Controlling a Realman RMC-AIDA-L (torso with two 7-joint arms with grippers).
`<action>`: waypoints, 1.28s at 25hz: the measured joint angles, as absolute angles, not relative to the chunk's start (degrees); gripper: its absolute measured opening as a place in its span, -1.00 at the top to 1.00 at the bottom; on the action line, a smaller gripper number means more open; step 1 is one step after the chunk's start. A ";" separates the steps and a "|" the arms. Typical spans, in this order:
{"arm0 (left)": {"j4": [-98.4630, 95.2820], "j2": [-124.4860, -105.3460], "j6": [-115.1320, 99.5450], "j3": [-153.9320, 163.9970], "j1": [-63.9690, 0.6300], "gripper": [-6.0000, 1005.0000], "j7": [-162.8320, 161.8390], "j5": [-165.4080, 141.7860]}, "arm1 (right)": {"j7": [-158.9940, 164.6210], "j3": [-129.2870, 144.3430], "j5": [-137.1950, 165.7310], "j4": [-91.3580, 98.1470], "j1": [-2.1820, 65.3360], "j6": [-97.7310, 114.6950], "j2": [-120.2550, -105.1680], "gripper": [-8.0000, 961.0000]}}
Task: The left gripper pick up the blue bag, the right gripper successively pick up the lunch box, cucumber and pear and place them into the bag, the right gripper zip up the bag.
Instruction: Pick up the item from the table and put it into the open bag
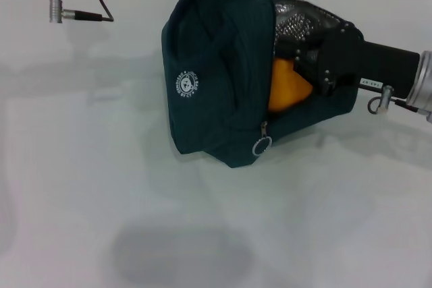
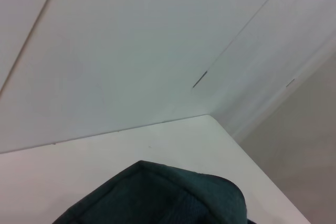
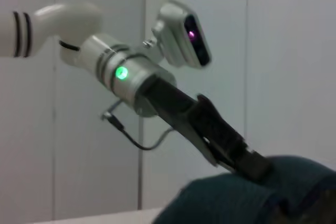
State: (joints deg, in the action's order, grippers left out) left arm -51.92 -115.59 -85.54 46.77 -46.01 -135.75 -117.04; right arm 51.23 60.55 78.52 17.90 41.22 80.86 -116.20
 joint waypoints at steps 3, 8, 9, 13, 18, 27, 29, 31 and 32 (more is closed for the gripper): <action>-51.62 -115.54 -85.52 46.83 -46.19 0.88 -135.75 -117.04 | 52.19 60.63 78.09 17.86 41.29 79.52 -116.19 0.78; -51.59 -115.50 -85.51 46.77 -46.06 0.88 -135.64 -117.05 | 51.36 60.79 72.90 17.83 41.25 81.46 -116.19 0.76; -51.59 -115.50 -85.51 46.79 -46.04 0.88 -135.63 -117.05 | 50.83 60.80 71.63 17.83 41.20 82.24 -116.19 0.76; -51.59 -115.43 -85.51 46.71 -45.96 0.88 -135.56 -117.07 | 49.49 61.52 69.60 17.61 41.33 83.12 -116.18 0.75; -51.59 -115.40 -85.51 46.72 -45.96 0.88 -135.54 -117.07 | 49.43 65.64 69.58 15.21 41.63 78.59 -116.19 0.73; -51.59 -115.40 -85.44 46.76 -46.13 0.88 -135.44 -117.08 | 50.56 69.81 69.43 13.44 41.91 78.59 -116.19 0.70; -51.59 -115.38 -85.43 46.76 -46.02 0.87 -135.44 -117.08 | 51.85 69.82 69.32 13.72 41.91 79.26 -116.19 0.69; -51.59 -115.35 -85.43 46.76 -45.96 0.87 -135.43 -117.08 | 52.24 69.74 69.10 13.81 41.85 79.34 -116.19 0.69; -51.59 -115.34 -85.43 46.76 -45.95 0.87 -135.44 -117.08 | 52.56 69.64 68.94 13.84 41.76 79.32 -116.19 0.69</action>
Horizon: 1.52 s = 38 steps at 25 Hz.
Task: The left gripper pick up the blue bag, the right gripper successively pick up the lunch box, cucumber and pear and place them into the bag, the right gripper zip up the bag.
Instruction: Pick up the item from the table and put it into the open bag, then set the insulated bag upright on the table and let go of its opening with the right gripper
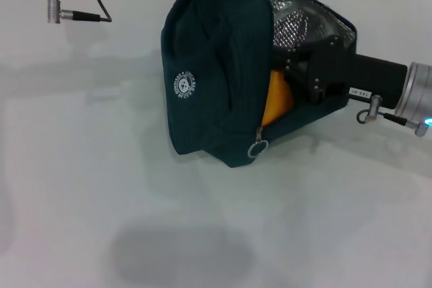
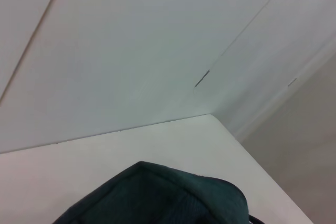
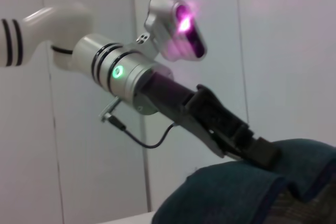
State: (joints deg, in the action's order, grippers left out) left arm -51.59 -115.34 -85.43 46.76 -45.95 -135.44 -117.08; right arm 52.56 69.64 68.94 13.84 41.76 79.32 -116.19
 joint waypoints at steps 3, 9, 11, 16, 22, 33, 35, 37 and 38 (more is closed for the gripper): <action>-51.59 -115.32 -85.42 46.76 -45.98 0.87 -135.45 -117.08 | 54.92 69.53 68.10 13.94 41.50 78.24 -116.19 0.68; -51.59 -115.28 -85.42 46.76 -45.94 0.87 -135.49 -117.07 | 59.57 69.93 67.78 14.03 41.42 75.87 -116.19 0.66; -51.59 -115.21 -85.42 46.76 -45.88 0.87 -135.50 -117.07 | 60.48 70.11 67.80 14.05 41.37 75.89 -116.14 0.65; -51.59 -115.13 -85.39 46.76 -45.76 0.87 -135.52 -117.07 | 61.91 69.66 67.22 14.31 40.59 75.99 -116.07 0.63; -51.41 -115.13 -85.31 46.75 -45.68 0.87 -135.48 -117.06 | 60.97 69.16 60.50 20.64 33.35 82.07 -116.04 0.01; -50.80 -114.79 -85.24 46.76 -44.89 0.87 -135.04 -117.07 | 55.57 68.61 49.48 18.96 22.22 81.24 -115.53 -0.71; -50.80 -114.78 -85.24 46.76 -44.90 0.87 -135.02 -117.08 | 56.28 68.34 48.99 16.49 22.70 80.95 -115.81 -0.70; -50.80 -114.79 -85.22 46.75 -44.93 0.87 -134.98 -117.10 | 57.78 68.37 48.30 14.11 24.12 80.98 -116.00 -0.70; -50.80 -114.82 -85.21 46.76 -44.94 0.87 -134.94 -117.10 | 58.83 68.45 48.17 13.29 24.96 80.97 -116.08 -0.70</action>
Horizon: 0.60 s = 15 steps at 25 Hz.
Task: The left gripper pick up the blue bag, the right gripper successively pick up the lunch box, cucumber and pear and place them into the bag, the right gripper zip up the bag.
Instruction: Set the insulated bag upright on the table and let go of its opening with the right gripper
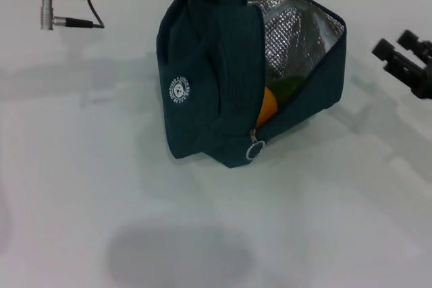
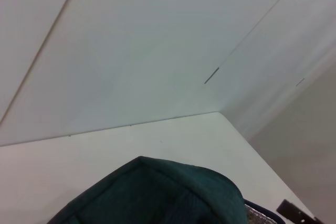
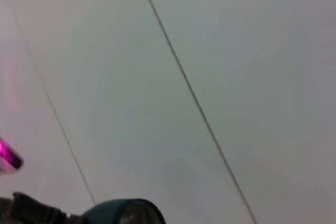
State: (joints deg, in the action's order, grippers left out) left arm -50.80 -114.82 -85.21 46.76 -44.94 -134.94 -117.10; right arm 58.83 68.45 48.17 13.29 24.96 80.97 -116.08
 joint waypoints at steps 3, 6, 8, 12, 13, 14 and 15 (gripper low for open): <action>-50.80 -114.93 -85.19 46.76 -45.02 0.87 -134.86 -117.13 | 62.52 68.65 48.04 10.70 27.75 81.27 -116.16 -0.70; -50.79 -115.01 -85.17 46.76 -45.01 0.87 -134.85 -117.14 | 63.91 68.86 48.01 9.55 29.23 81.44 -116.18 -0.70; -50.80 -115.02 -85.16 46.76 -44.96 0.87 -134.84 -117.16 | 64.05 68.89 48.00 9.25 29.62 80.71 -116.19 -0.70; -50.80 -114.83 -85.16 46.72 -44.41 0.87 -134.83 -117.07 | 62.55 68.52 47.98 10.20 29.26 76.55 -116.11 -0.70; -50.80 -114.76 -85.16 46.70 -44.19 0.87 -134.83 -116.97 | 62.11 68.48 47.98 10.71 29.01 75.33 -115.99 -0.70; -50.80 -114.73 -85.16 46.69 -44.02 0.87 -134.82 -116.86 | 61.81 68.48 47.98 10.99 28.85 74.47 -115.85 -0.70; -50.80 -114.68 -85.16 46.67 -43.86 0.87 -134.83 -116.71 | 61.48 68.47 47.99 11.23 28.76 73.51 -115.67 -0.70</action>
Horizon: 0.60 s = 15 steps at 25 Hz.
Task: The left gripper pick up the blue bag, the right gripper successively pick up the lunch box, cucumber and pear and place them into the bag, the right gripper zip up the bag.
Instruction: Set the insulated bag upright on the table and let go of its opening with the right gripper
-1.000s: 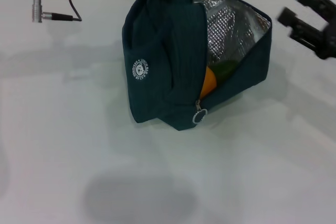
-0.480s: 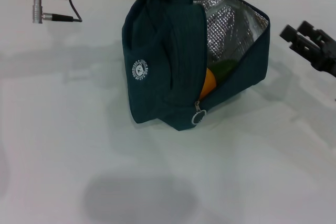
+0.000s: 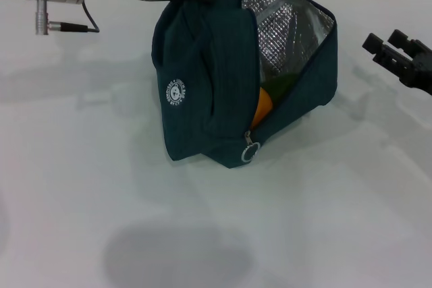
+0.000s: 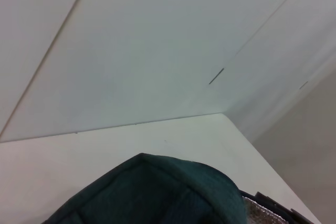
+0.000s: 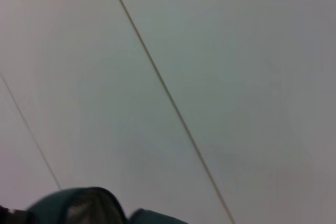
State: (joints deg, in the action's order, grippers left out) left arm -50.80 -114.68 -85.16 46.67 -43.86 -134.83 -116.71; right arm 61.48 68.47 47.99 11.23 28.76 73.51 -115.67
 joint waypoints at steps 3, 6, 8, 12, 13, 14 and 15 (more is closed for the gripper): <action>-50.80 -114.65 -85.16 46.44 -43.76 0.87 -134.82 -116.56 | 60.23 68.76 48.34 11.84 29.02 70.49 -115.45 -0.70; -50.80 -114.64 -85.17 45.92 -43.76 0.87 -134.82 -116.54 | 58.74 71.16 48.70 13.50 30.22 64.92 -115.83 -0.70; -50.80 -114.59 -85.17 45.89 -43.77 0.87 -134.82 -116.54 | 57.77 74.61 48.75 14.13 32.69 59.63 -116.10 -0.70; -50.80 -114.55 -85.17 45.87 -43.86 0.87 -134.82 -116.53 | 57.51 79.37 48.59 14.16 36.64 54.38 -116.17 -0.70; -50.80 -114.55 -85.17 45.88 -43.87 0.87 -134.82 -116.53 | 57.51 80.29 48.46 14.17 37.52 53.61 -116.17 -0.70; -50.80 -114.54 -85.17 45.87 -43.86 0.87 -134.82 -116.53 | 57.51 81.39 48.42 14.17 38.44 52.86 -116.18 -0.70; -50.80 -114.54 -85.17 45.88 -43.84 0.87 -134.82 -116.53 | 57.54 82.16 48.39 14.18 39.12 52.37 -116.18 -0.70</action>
